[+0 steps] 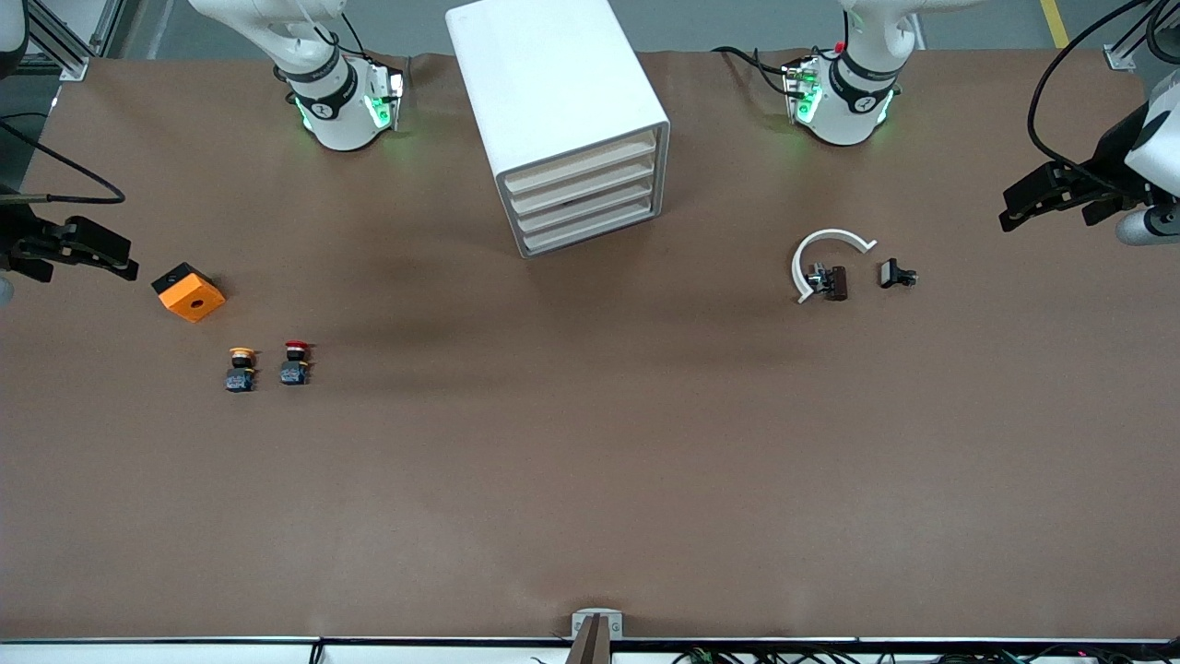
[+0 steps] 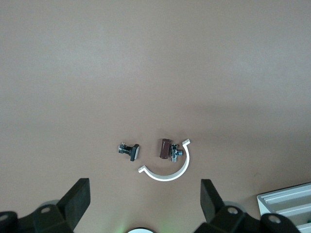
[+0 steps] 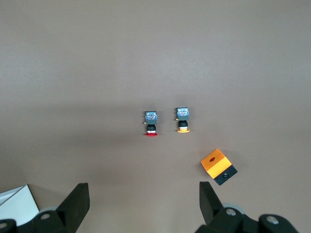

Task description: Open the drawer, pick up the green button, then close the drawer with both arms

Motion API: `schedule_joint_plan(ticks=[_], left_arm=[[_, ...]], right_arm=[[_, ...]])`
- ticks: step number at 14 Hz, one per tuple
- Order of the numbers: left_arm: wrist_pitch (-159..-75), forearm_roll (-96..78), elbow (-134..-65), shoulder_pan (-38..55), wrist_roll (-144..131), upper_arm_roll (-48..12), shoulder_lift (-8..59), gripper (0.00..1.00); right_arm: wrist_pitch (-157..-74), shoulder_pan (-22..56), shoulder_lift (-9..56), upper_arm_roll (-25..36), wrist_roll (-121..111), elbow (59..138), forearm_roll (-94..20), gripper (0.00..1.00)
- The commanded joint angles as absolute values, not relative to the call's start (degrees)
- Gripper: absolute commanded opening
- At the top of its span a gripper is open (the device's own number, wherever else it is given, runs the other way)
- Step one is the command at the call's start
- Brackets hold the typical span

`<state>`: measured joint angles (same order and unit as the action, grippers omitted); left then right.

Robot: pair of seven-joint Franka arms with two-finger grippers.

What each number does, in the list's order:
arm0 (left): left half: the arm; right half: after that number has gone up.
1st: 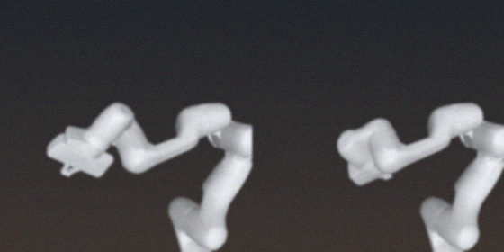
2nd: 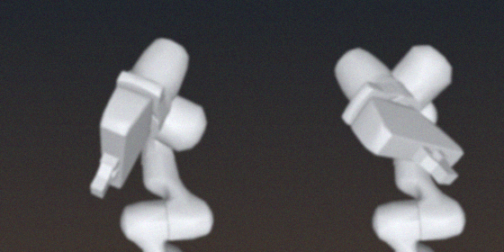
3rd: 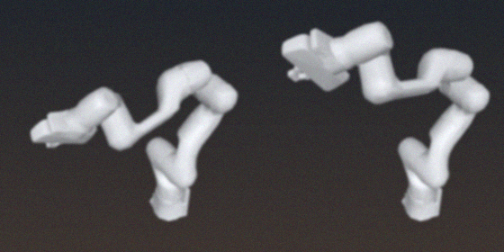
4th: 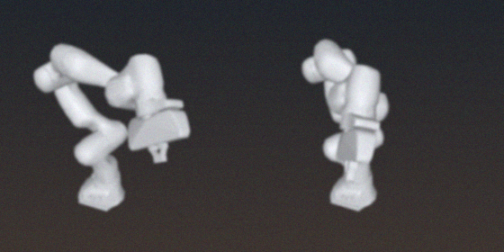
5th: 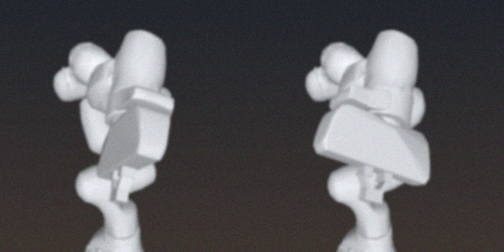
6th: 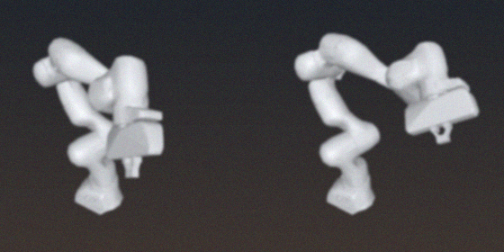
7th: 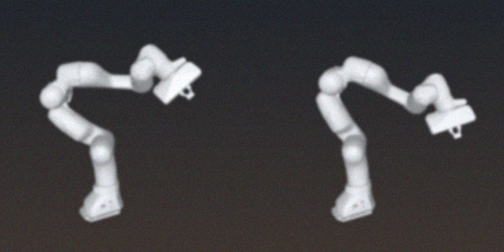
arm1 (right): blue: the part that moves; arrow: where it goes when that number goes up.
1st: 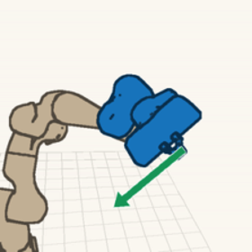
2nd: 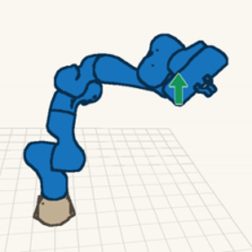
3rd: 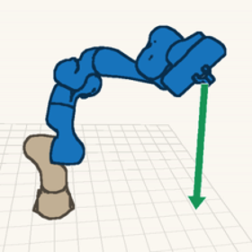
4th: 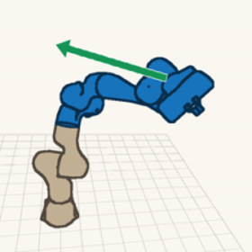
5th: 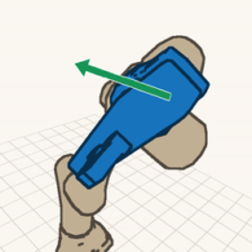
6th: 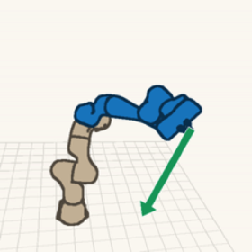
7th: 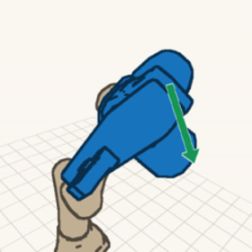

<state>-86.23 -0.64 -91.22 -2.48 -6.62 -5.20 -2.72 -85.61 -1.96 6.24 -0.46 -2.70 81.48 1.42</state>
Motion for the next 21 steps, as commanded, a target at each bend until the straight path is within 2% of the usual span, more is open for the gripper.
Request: schedule_joint_plan(ticks=[1,4,9,12,21], left_arm=[[-85.5,-0.4,-89.6,-2.4,-6.2,-5.4,-1.3,1.0],[-85.5,-0.4,-88.8,-2.4,-6.2,-5.2,0.1,1.0],[-86.3,-1.4,-88.0,-2.4,-7.0,-5.4,7.7,1.0],[-91.4,-3.0,-88.9,-1.2,-10.4,-5.7,11.8,1.0],[-100.6,-3.6,-88.7,10.6,-38.9,-6.2,25.2,1.0]], right_arm=[[-84.6,-2.3,7.1,-1.1,-2.3,79.5,1.5,1.0],[-84.6,-2.3,7.1,-1.1,-2.3,79.5,1.5,1.0],[-84.6,-2.3,7.1,-1.1,-2.3,79.5,1.5,1.0],[-84.6,-2.4,7.1,-1.1,-2.3,79.5,1.5,1.0],[-84.6,-2.3,7.2,-1.1,-2.3,79.5,1.5,1.0]])
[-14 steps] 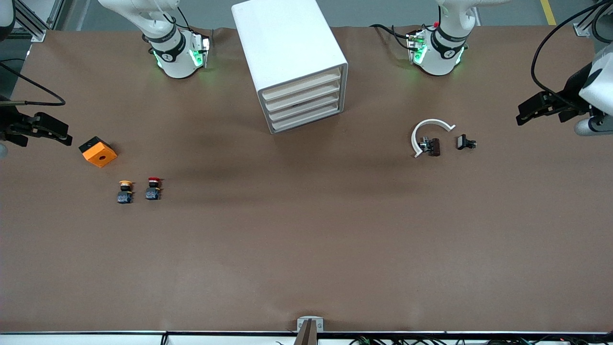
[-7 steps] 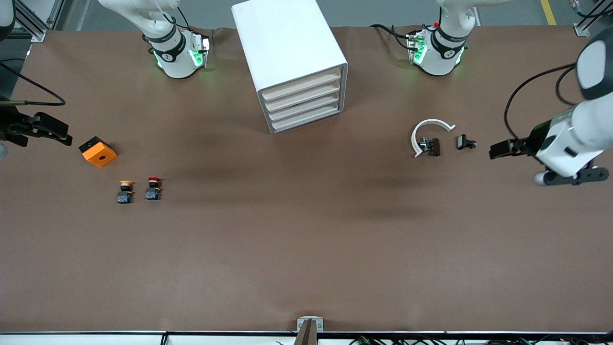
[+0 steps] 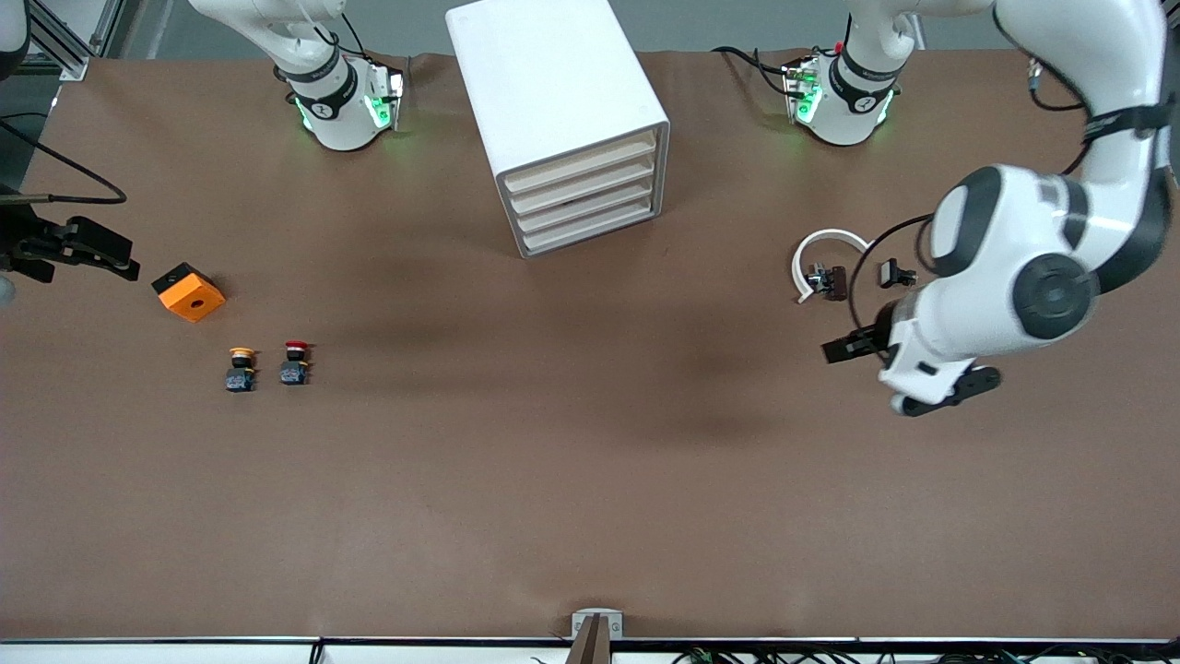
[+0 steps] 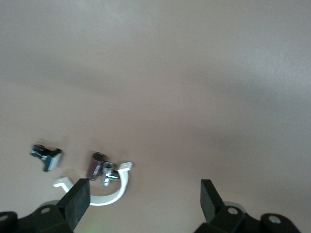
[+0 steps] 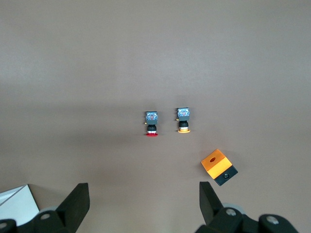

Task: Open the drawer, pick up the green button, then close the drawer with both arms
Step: 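Reach the left gripper to the cabinet drawer handle and grasp it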

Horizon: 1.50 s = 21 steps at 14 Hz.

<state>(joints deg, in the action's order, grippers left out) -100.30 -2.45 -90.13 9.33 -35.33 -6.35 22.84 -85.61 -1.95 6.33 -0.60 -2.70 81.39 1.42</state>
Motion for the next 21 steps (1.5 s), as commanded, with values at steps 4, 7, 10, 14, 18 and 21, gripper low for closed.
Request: schedule_joint_plan(ticks=[4,7,10,14,18,21], left_arm=[[-101.1,-5.9,-88.3,16.1,-53.5,-6.0,30.9,1.0],[-101.2,-5.9,-83.2,19.9,-72.4,-6.0,37.5,1.0],[-101.2,-6.0,-81.2,22.2,-86.0,-6.0,41.1,1.0],[-100.6,-6.7,-81.8,26.4,-104.6,-6.0,42.3,1.0],[-98.7,-10.9,-82.4,31.2,-111.6,-6.2,43.9,1.0],[-96.9,-24.4,-82.4,31.7,-113.2,-6.2,44.5,1.0]], right_arm=[[-84.6,-2.2,7.2,-1.1,-2.3,79.5,1.5,1.0],[-84.6,-2.2,7.2,-1.1,-2.3,79.5,1.5,1.0],[-84.6,-2.2,7.2,-1.1,-2.3,79.5,1.5,1.0],[-84.7,-2.2,7.2,-1.1,-2.3,79.5,1.5,1.0],[-84.6,-2.0,7.3,-1.1,-2.3,79.3,1.5,1.0],[-84.6,-2.0,7.3,-1.1,-2.3,79.3,1.5,1.0]])
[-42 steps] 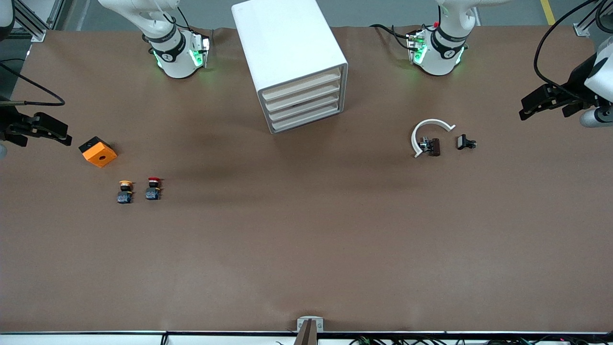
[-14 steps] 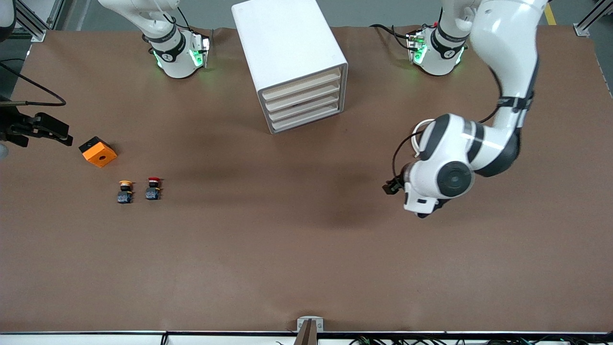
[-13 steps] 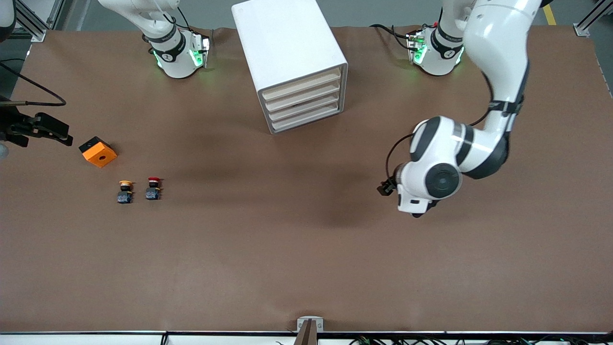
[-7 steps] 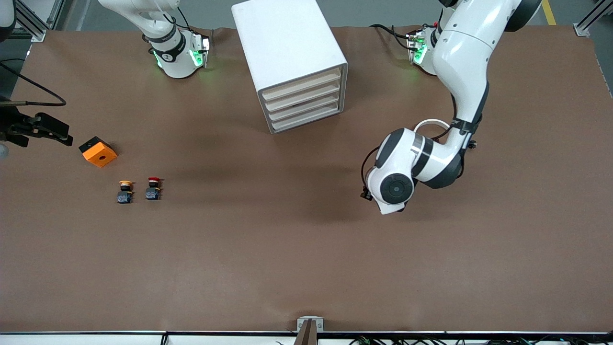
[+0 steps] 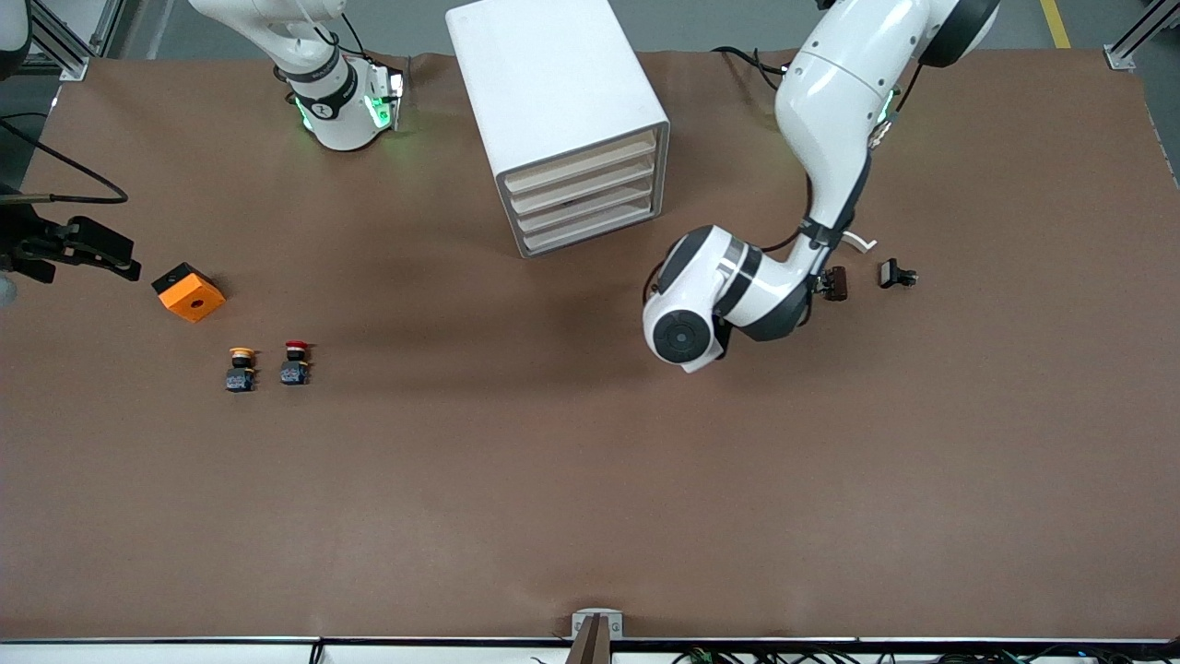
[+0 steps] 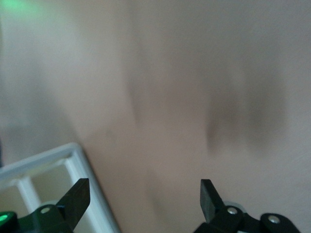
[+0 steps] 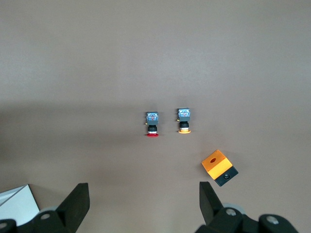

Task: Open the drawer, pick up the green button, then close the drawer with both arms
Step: 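Reach the left gripper to the cabinet drawer handle and grasp it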

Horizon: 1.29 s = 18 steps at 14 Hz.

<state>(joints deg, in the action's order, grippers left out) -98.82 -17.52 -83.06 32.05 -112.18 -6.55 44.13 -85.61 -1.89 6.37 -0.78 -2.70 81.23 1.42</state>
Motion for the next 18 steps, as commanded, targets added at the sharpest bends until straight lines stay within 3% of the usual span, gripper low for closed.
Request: schedule_joint_plan(ticks=[1,8,14,17,18], left_arm=[[-96.1,-28.3,-82.4,31.7,-113.4,-6.1,44.6,1.0],[-91.5,-44.4,-82.3,34.1,-117.4,-6.2,48.9,1.0],[-91.5,-49.9,-82.3,34.2,-121.5,-6.1,51.9,0.99],[-91.4,-50.0,-82.3,34.5,-124.5,-6.1,51.9,0.75],[-91.4,-50.0,-82.3,34.9,-125.6,-6.1,51.9,0.75]], right_arm=[[-84.6,-2.0,7.2,-1.1,-2.3,79.3,1.5,1.0],[-84.6,-1.8,7.3,-1.1,-2.3,79.3,1.5,1.0],[-85.1,5.4,9.5,-1.1,3.5,79.4,1.8,1.0],[-86.0,8.2,11.2,-1.1,7.1,79.4,1.8,1.0],[-86.2,8.3,11.4,-1.1,7.3,79.4,2.0,1.0]])
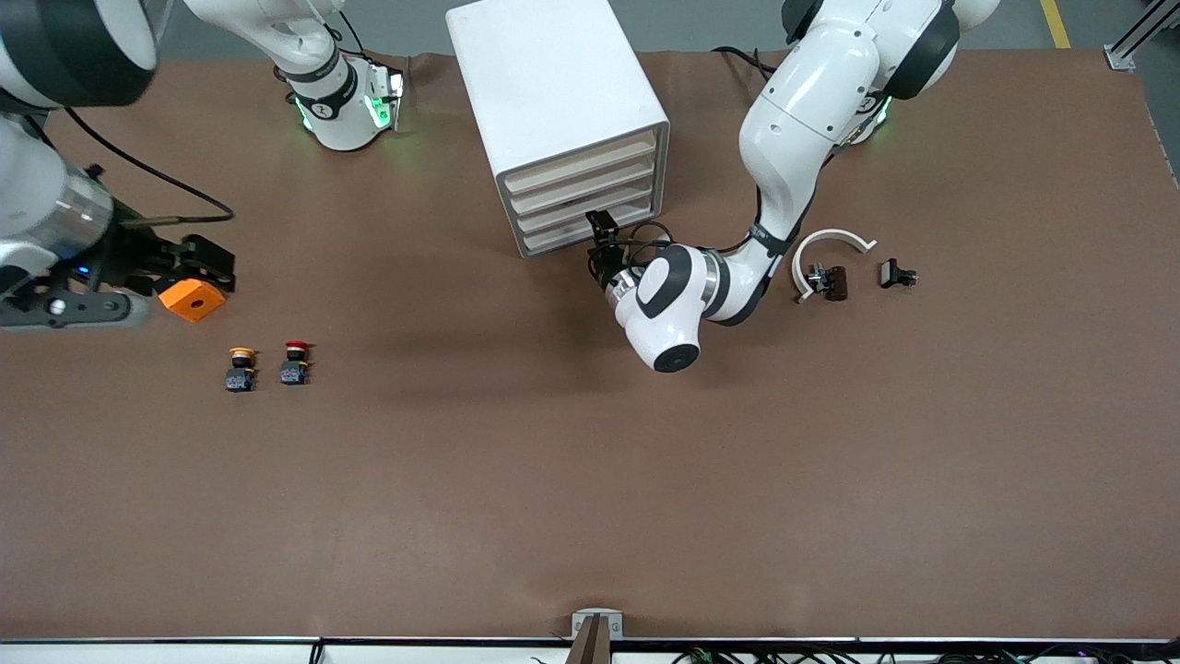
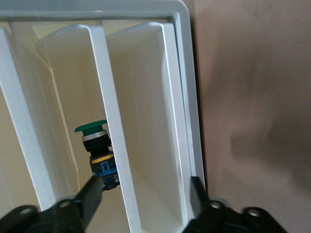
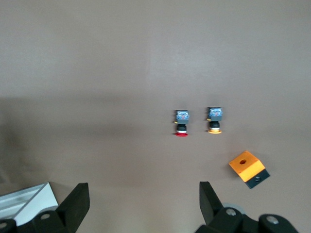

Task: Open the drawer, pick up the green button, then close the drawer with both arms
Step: 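Pull the drawer open with the left gripper while the right gripper approaches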

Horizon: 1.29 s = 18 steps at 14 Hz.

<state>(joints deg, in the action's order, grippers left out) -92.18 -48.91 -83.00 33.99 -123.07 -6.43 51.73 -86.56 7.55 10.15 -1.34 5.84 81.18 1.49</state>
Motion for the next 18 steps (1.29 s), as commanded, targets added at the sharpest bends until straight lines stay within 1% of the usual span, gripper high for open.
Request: schedule_joint_plan(ticks=[1,3,4,5,6,8,12,13,16,18], left_arm=[[-91.3,-50.0,-82.4,35.4,-126.1,-6.1,51.9,0.75],[-91.2,-50.0,-82.4,35.9,-126.1,-6.1,51.9,0.75],[-90.6,-50.0,-82.4,36.2,-126.2,-6.1,52.0,0.75],[-89.7,-50.0,-82.4,36.9,-126.5,-6.1,52.0,0.72],[-89.0,-49.9,-82.4,37.3,-127.3,-6.1,52.0,0.64],[-88.9,-49.9,-82.4,37.3,-127.6,-6.1,52.1,0.43],[-88.9,-49.7,-82.3,37.3,-127.0,-6.1,52.9,0.04],[-88.9,-49.5,-82.2,37.3,-126.9,-6.1,53.4,0.0],[-89.2,-49.3,-81.7,37.2,-125.7,-5.7,54.1,0.0],[-89.6,-49.2,-81.5,36.3,-124.8,-5.3,54.0,0.0]], right_arm=[[-86.2,9.0,11.8,-1.1,8.0,79.4,2.2,1.0],[-86.8,10.5,13.0,-1.1,11.1,79.4,2.3,1.0],[-88.4,11.8,14.1,-1.1,12.3,79.4,2.2,1.0],[-89.5,12.9,14.5,-1.1,12.6,79.4,2.3,1.0],[-90.2,13.9,14.5,-1.1,13.0,79.4,2.0,1.0],[-89.4,16.4,14.9,-1.1,16.6,79.8,1.0,1.0],[-89.9,23.8,15.1,-1.1,34.7,79.5,1.0,1.0],[-90.1,25.8,15.3,-1.1,39.3,79.5,1.1,1.0],[-90.9,30.8,16.8,-1.2,50.5,79.4,0.4,1.0],[-92.7,32.4,17.9,-1.1,59.4,79.4,-5.7,1.0]])
